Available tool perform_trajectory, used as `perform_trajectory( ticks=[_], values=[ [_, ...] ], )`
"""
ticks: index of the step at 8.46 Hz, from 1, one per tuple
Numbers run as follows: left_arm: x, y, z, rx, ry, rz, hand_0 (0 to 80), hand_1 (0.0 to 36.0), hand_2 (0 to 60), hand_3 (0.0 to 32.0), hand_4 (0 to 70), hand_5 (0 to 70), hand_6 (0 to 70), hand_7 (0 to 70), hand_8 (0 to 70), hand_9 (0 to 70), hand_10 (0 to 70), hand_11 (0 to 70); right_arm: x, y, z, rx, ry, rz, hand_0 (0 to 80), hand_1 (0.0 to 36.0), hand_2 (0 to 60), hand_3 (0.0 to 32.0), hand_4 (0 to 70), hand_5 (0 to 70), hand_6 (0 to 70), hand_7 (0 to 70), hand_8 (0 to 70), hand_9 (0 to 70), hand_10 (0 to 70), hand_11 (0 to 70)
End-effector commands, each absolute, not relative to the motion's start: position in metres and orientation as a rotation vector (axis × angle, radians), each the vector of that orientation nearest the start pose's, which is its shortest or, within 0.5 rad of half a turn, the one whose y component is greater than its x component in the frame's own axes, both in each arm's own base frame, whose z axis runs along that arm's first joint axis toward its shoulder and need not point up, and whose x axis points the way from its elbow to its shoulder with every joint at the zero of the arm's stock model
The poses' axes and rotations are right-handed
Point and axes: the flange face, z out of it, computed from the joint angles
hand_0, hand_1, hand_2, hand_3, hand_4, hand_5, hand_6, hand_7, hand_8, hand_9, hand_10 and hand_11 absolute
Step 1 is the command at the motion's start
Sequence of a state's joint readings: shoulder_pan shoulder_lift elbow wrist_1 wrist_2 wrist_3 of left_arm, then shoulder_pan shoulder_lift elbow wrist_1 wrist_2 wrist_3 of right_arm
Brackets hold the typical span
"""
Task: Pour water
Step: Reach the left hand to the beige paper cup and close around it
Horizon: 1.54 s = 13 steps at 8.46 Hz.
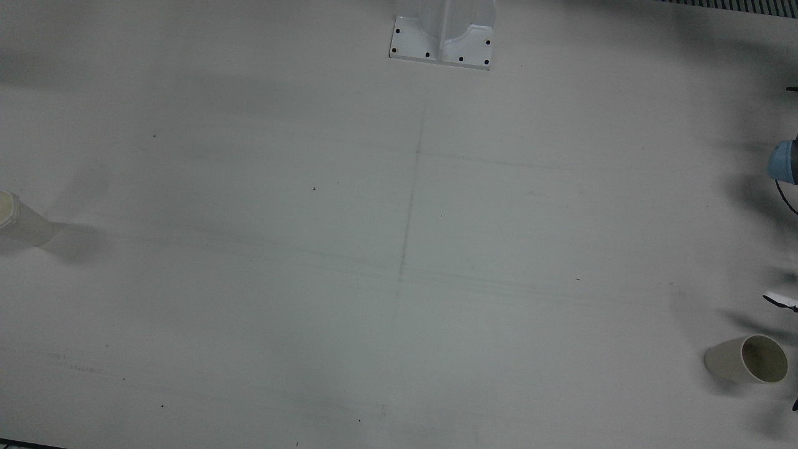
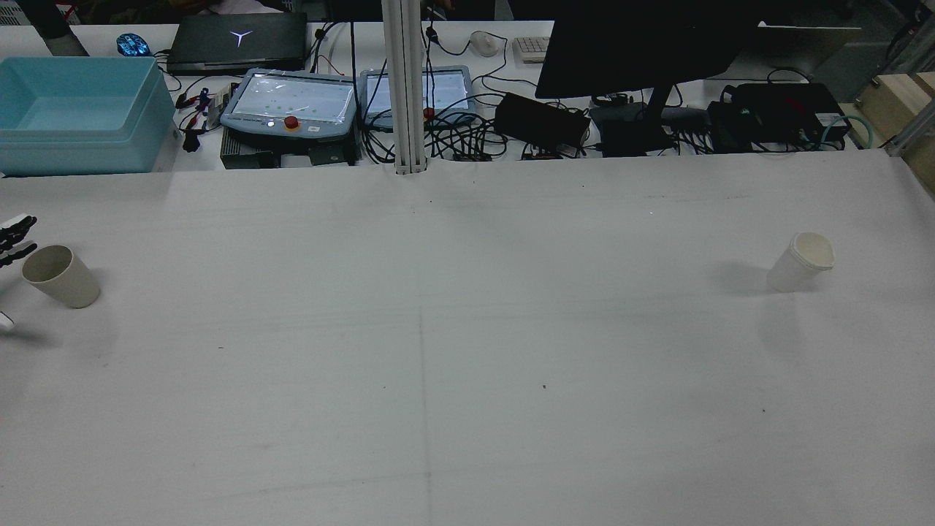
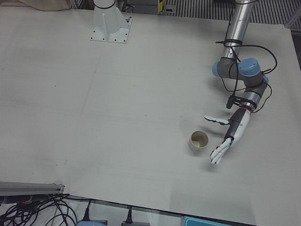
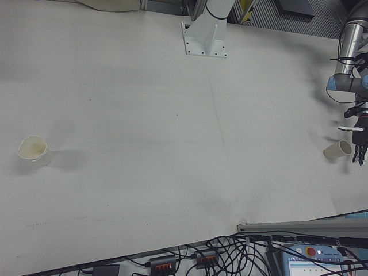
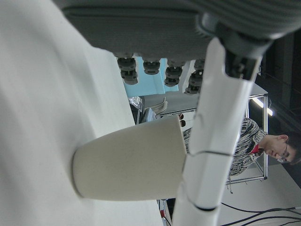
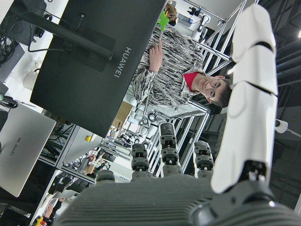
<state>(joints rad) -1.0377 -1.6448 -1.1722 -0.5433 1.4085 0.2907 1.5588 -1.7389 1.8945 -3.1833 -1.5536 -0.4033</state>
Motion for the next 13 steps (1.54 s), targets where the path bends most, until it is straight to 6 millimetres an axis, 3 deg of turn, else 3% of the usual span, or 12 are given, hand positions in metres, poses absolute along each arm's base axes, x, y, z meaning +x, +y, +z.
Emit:
perform_trajectory(
  ticks=[1,3,6,13],
  values=[
    [0.180,-0.522,0.796,-0.148,2.177,-1.677,79.7,19.4,0.0,0.0,25.0,0.0,11.9,5.7,6.8,0.1,5.5,10.7,0.129,-0.427,0.610,-0.515,2.508,-2.247,57.2,23.6,9.6,0.0,4.5,9.9,21.8,19.2,11.0,10.5,0.0,0.0],
    [0.189,-0.534,0.791,-0.157,2.187,-1.675,76.8,18.4,0.0,0.0,27.1,0.0,12.4,5.8,7.4,0.9,4.9,9.6,0.128,-0.428,0.610,-0.513,2.509,-2.247,57.5,23.8,10.1,0.0,5.6,10.0,22.4,19.5,11.2,10.7,0.0,0.0],
    [0.198,-0.548,0.778,-0.156,2.198,-1.674,78.8,18.6,0.0,0.0,28.6,0.0,13.4,7.0,7.9,1.2,5.0,9.7,0.129,-0.428,0.609,-0.515,2.510,-2.245,57.4,23.8,10.4,0.0,6.0,9.9,22.7,20.5,10.9,10.5,0.0,0.0],
    [0.206,-0.559,0.767,-0.155,2.195,-1.676,80.0,19.9,0.0,0.0,31.0,0.0,14.3,8.5,8.4,2.0,4.7,9.4,0.131,-0.428,0.609,-0.520,2.507,-2.241,57.5,23.8,10.0,0.0,5.7,9.9,22.3,19.6,10.8,10.4,0.0,0.0]
  ],
)
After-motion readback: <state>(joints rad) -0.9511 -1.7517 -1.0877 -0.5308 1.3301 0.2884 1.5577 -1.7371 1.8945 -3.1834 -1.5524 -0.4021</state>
